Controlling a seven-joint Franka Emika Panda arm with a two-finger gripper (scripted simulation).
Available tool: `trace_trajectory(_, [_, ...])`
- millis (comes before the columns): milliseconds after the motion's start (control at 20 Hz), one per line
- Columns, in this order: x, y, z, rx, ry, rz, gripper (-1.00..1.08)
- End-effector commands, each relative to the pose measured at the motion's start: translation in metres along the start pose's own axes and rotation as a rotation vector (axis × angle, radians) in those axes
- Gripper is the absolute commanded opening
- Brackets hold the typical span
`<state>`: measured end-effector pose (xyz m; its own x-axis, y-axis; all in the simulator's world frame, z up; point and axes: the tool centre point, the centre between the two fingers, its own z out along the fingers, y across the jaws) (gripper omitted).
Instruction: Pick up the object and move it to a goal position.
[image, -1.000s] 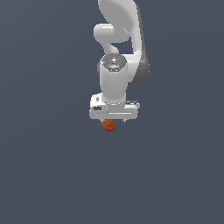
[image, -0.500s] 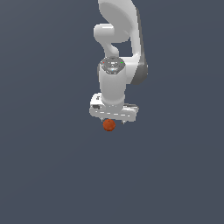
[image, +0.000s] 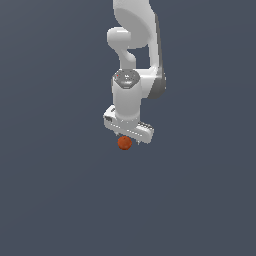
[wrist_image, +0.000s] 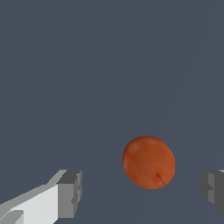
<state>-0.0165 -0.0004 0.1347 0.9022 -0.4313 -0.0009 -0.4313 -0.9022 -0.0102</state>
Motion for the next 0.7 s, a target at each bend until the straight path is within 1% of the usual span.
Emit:
trace_trajectory(0, [-0.003,0.003,0.005,0.000,0.000,0.074,1.00])
trace_trajectory(650, [-0.017,0.020,0.026,-0.006,0.000,0.447,1.00])
